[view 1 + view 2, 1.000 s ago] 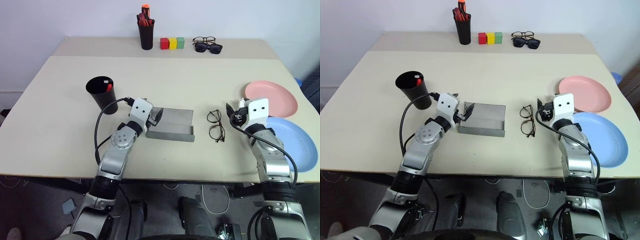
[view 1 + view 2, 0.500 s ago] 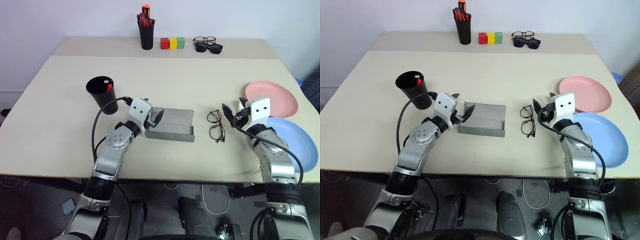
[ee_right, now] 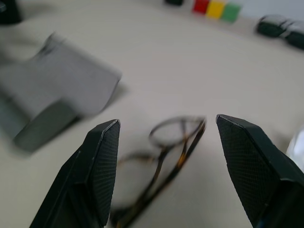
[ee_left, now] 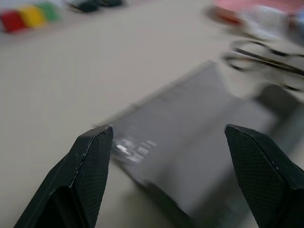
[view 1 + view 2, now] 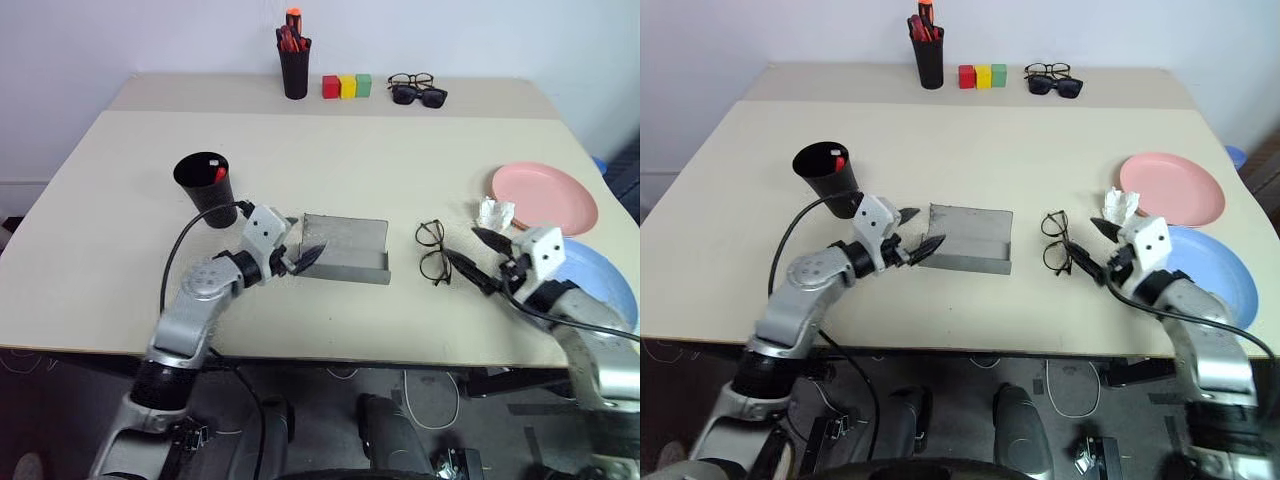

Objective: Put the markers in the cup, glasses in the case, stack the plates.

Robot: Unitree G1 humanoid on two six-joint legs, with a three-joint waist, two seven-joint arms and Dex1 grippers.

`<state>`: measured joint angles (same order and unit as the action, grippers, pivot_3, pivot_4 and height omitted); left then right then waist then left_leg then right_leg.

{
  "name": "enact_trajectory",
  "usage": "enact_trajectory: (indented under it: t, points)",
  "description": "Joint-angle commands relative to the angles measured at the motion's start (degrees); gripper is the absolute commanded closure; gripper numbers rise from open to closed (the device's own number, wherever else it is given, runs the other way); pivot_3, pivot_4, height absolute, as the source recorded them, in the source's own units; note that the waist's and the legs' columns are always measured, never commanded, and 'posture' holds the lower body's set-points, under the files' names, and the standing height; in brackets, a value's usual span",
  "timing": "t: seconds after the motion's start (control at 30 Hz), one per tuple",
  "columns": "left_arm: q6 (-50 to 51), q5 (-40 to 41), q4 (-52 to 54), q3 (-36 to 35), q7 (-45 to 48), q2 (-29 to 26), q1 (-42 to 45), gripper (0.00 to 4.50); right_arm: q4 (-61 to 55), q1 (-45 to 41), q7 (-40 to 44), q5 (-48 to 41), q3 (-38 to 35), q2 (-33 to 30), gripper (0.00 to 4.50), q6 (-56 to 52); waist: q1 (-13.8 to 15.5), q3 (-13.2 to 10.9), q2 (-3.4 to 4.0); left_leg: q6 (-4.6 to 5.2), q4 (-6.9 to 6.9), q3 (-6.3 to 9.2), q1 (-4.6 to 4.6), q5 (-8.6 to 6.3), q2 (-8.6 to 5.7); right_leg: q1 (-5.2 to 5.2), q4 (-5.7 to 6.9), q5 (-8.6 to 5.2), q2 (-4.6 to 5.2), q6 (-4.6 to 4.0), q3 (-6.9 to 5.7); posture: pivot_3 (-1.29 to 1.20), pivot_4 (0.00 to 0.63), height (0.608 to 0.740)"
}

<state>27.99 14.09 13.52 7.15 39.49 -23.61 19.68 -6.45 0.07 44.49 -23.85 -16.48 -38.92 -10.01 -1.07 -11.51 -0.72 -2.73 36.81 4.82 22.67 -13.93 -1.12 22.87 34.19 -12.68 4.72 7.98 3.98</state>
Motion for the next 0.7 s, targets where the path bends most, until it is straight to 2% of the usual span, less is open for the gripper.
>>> enact_trajectory:
  t: [0.03, 0.17, 0.27, 0.37, 0.47, 0.57, 0.7]
  points:
    - [1.95, 6.02, 5.84, -0.50, 10.86, -6.81, -0.53, 0.68, -2.33, 2.42, 3.85, -2.82, -5.25, -4.53, 1.20, -2.44, -0.14, 0.00, 0.00, 0.00, 0.00, -0.01, 0.00, 0.00, 0.00, 0.01, 0.00, 0.00, 0.00, 0.00, 0.00, 0.00, 0.150, 0.740]
    - [1.69, 5.98, 4.65, 1.82, 19.33, -14.67, 2.14, 0.68, -2.55, 2.44, 5.45, -5.46, -6.73, -8.15, 1.20, -8.91, -0.31, 0.00, 0.00, -0.01, 0.01, -0.06, -0.03, -0.01, 0.07, 0.05, -0.03, -0.07, -0.01, 0.09, 0.00, 0.00, 0.150, 0.740]
    - [1.33, 5.07, 1.26, 4.69, 24.91, -17.59, 6.33, 0.68, -3.53, 1.09, 5.03, -7.10, -6.91, -8.74, 1.20, -12.40, -0.05, 0.00, -0.01, -0.01, 0.05, -0.07, 0.12, -0.01, 0.07, 0.17, -0.08, -0.07, 0.00, 0.07, 0.00, 0.00, 0.150, 0.740]
    - [-0.49, 1.41, -5.42, 9.04, 28.60, -17.60, 13.52, 0.68, -5.12, 1.31, 5.79, -7.83, -6.78, -9.05, 1.20, -14.43, 0.40, 0.00, 0.01, 0.00, 0.15, -0.04, 0.64, 0.00, 0.06, 0.61, -0.06, 0.08, 0.00, -0.13, -0.02, 0.00, 0.150, 0.740]
    - [-4.08, -0.60, -10.71, 10.79, 30.86, -16.40, 17.61, 0.68, -6.16, 0.27, 5.31, -9.90, -7.05, -8.15, 1.20, -17.28, 0.35, -0.01, -0.01, 0.03, 0.13, -0.03, 0.75, -0.01, 0.03, 0.68, -0.07, 0.07, 0.00, -0.07, -0.04, 0.00, 0.150, 0.740]
    - [-5.96, -1.15, -13.45, 10.97, 32.29, -15.40, 19.39, 0.68, -4.58, -3.14, 5.19, -11.63, -5.34, -7.51, 1.20, -20.52, -0.02, -0.01, -0.01, 0.07, 0.12, -0.05, 0.76, -0.03, 0.02, 0.71, -0.06, 0.06, 0.00, -0.04, -0.03, 0.00, 0.150, 0.740]
    - [-6.45, -0.11, -12.03, 9.93, 34.45, -15.75, 18.97, 0.68, -0.06, -8.68, 6.23, -12.02, -1.94, -7.65, 1.20, -24.88, -0.21, -0.03, -0.01, 0.08, 0.17, -0.04, 0.69, -0.03, 0.05, 0.70, 0.08, 0.08, -0.02, -0.07, -0.03, 0.00, 0.150, 0.740]
